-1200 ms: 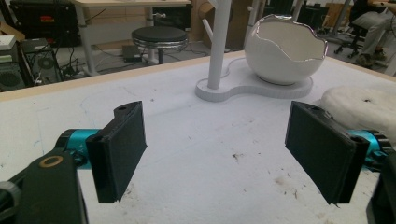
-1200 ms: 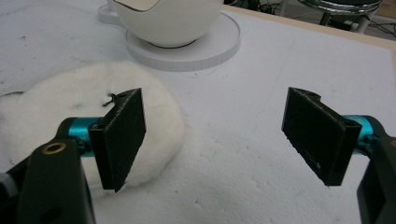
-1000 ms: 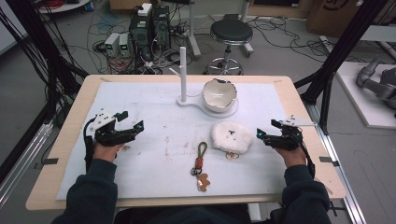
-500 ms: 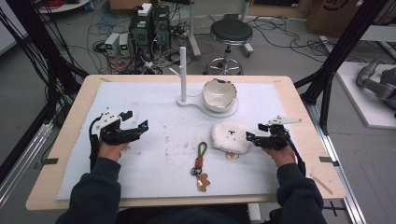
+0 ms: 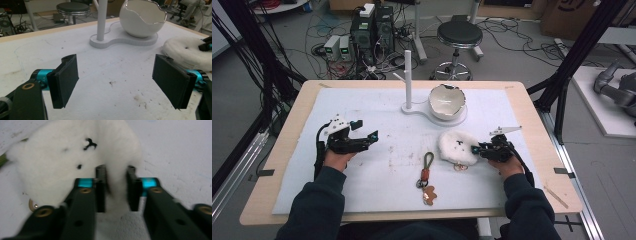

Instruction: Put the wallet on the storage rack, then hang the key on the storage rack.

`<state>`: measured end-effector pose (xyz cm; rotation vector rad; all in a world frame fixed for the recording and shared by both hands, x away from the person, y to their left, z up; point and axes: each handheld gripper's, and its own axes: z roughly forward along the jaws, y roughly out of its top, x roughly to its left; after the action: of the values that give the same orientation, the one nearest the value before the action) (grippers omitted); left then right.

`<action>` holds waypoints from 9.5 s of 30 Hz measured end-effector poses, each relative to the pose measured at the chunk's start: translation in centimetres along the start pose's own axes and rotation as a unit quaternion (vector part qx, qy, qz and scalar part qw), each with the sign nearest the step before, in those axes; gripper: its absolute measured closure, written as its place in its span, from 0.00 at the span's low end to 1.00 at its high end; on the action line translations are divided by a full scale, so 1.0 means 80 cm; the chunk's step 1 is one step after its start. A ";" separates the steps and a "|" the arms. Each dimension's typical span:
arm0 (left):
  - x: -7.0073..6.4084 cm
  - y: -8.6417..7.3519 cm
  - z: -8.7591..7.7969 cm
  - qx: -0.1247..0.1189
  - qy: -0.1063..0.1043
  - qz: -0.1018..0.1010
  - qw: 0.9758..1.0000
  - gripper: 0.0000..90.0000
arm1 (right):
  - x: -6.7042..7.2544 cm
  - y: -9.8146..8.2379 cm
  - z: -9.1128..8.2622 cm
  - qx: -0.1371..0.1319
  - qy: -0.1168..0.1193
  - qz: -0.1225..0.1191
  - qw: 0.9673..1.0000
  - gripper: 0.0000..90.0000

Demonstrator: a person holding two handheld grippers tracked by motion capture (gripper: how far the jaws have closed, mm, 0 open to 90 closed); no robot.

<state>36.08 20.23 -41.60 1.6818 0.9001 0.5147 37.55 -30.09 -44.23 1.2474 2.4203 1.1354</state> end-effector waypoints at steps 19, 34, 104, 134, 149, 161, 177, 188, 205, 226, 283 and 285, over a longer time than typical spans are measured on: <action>-0.085 0.027 0.091 0.055 -0.142 0.014 0.988 0.23 | 0.035 0.020 -0.034 -0.148 0.059 -0.097 0.982 0.91; -0.119 0.026 0.129 0.082 -0.225 0.020 0.971 0.75 | 0.062 0.033 -0.027 -0.158 0.088 -0.126 0.975 0.90; 0.014 0.002 -0.007 0.018 -0.004 -0.020 1.000 0.45 | 0.057 0.216 -0.070 -0.158 -0.034 -0.190 0.968 0.85; 0.016 0.000 -0.007 0.018 -0.007 -0.030 0.999 0.45 | 0.046 0.234 -0.004 -0.005 -0.198 -0.337 0.920 0.85; 0.017 -0.001 -0.006 0.020 -0.010 -0.032 0.999 0.45 | 0.055 0.244 0.041 0.057 -0.226 -0.361 0.903 0.85; 0.016 -0.001 -0.005 0.024 -0.013 -0.030 0.999 0.45 | 0.066 0.249 0.054 0.097 -0.251 -0.385 0.883 0.86; 0.017 -0.001 -0.007 0.012 -0.019 -0.039 0.999 0.44 | 0.017 0.220 0.040 -0.047 -0.154 -0.196 0.967 0.53; 0.017 0.000 -0.009 -0.004 -0.020 -0.048 0.999 0.38 | -0.022 0.160 -0.039 -0.110 -0.098 -0.097 0.984 0.42; 0.010 -0.003 -0.010 -0.004 -0.014 -0.035 0.999 0.26 | -0.021 0.041 -0.064 -0.156 -0.100 -0.039 0.982 0.28; -0.004 -0.003 0.000 0.021 -0.014 -0.037 0.999 0.28 | -0.019 0.025 -0.062 -0.139 -0.124 -0.040 0.982 0.28; -0.123 -0.021 0.094 0.204 -0.062 0.081 0.974 0.84 | -0.025 0.012 -0.067 -0.143 -0.134 -0.022 0.980 0.29; -0.112 -0.019 0.093 0.196 -0.062 0.074 0.976 0.84 | -0.025 0.012 -0.066 -0.143 -0.134 -0.023 0.980 0.29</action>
<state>35.51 8.84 -44.26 2.1277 0.8250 0.3402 36.88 -34.17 -40.24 1.1610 2.0001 1.1666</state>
